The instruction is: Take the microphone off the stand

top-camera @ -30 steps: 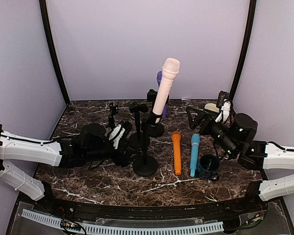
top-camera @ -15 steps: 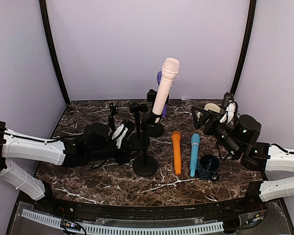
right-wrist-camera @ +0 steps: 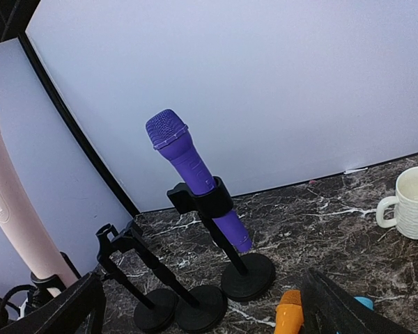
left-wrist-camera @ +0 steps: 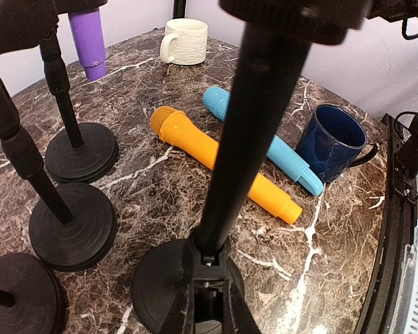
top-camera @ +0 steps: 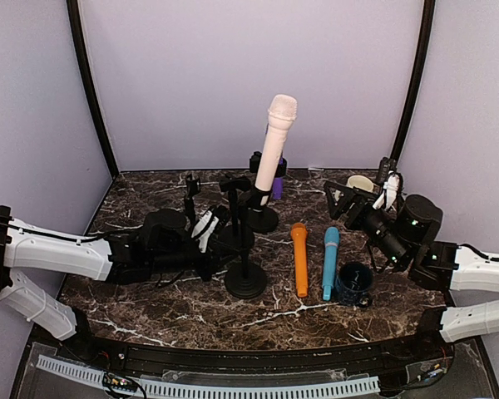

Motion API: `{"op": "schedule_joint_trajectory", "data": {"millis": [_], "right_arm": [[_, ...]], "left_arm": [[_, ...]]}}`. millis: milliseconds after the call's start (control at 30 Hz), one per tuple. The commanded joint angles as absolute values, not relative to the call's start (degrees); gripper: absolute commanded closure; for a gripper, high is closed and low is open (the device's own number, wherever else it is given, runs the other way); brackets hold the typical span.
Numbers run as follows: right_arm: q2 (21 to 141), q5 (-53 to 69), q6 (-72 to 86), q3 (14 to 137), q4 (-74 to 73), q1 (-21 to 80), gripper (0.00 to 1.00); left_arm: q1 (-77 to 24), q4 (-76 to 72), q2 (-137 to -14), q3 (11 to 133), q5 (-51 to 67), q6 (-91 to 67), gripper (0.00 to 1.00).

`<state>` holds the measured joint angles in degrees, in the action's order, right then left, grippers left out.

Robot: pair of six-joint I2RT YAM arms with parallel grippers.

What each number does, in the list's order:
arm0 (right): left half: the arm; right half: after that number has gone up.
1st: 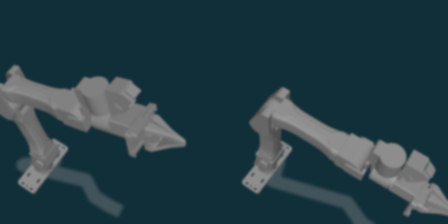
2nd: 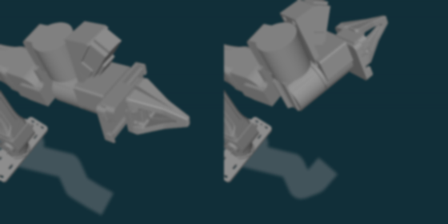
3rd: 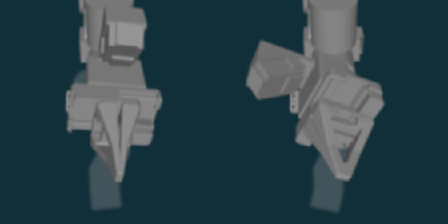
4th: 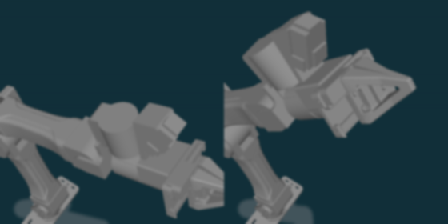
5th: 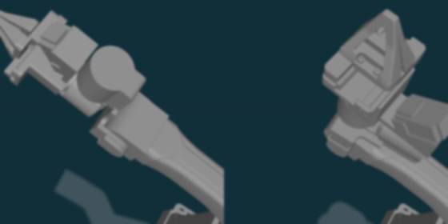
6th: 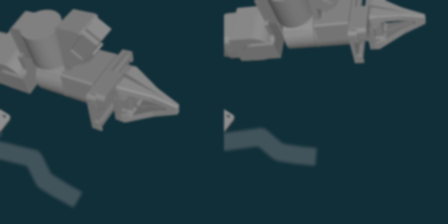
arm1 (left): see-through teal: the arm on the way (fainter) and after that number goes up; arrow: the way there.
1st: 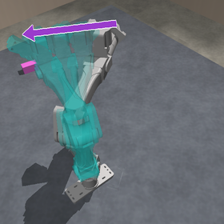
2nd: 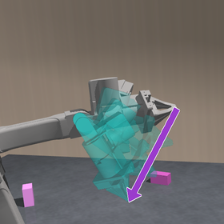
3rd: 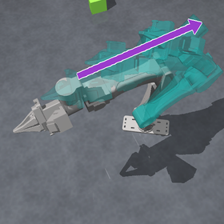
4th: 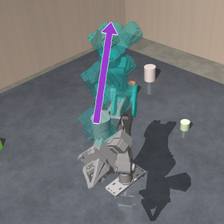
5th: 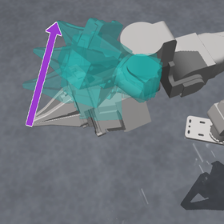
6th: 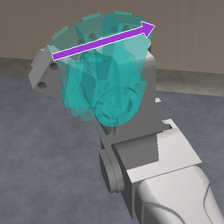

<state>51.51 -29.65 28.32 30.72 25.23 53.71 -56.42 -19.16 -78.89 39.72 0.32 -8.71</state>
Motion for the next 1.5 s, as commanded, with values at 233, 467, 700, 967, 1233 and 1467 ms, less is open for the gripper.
{"op": "schedule_joint_trajectory", "data": {"millis": [233, 467, 700, 967, 1233, 1467], "right_arm": [[51.9, -30.2, 29.7, 30.5, 25.9, 53.3, 0.02], [52.3, -29.8, 30.4, 30.8, 25.7, 53.3, 0.02], [52.4, -29.5, 31.2, 30.7, 25.7, 53.4, 0.03], [52.9, -29.3, 31.4, 31.0, 25.6, 53.3, 0.03], [52.8, -29.5, 31.6, 30.8, 25.6, 53.4, 0.03], [52.7, -29.9, 31.3, 30.5, 25.6, 53.3, 0.02]], "left_arm": [[-56.2, -19.8, -79.7, 39.0, 4.1, -20.2, 1.00], [-54.9, -23.6, -83.2, 36.6, 12.1, -33.3, 1.00], [-53.1, -31.7, -84.5, 31.7, 16.8, -45.9, 1.00], [-51.2, -36.4, -87.2, 29.3, 21.7, -56.0, 1.00], [-50.6, -33.4, -82.9, 30.1, 17.9, -51.8, 0.71], [-50.6, -24.2, -74.3, 33.4, 11.3, -41.1, 0.39]]}}
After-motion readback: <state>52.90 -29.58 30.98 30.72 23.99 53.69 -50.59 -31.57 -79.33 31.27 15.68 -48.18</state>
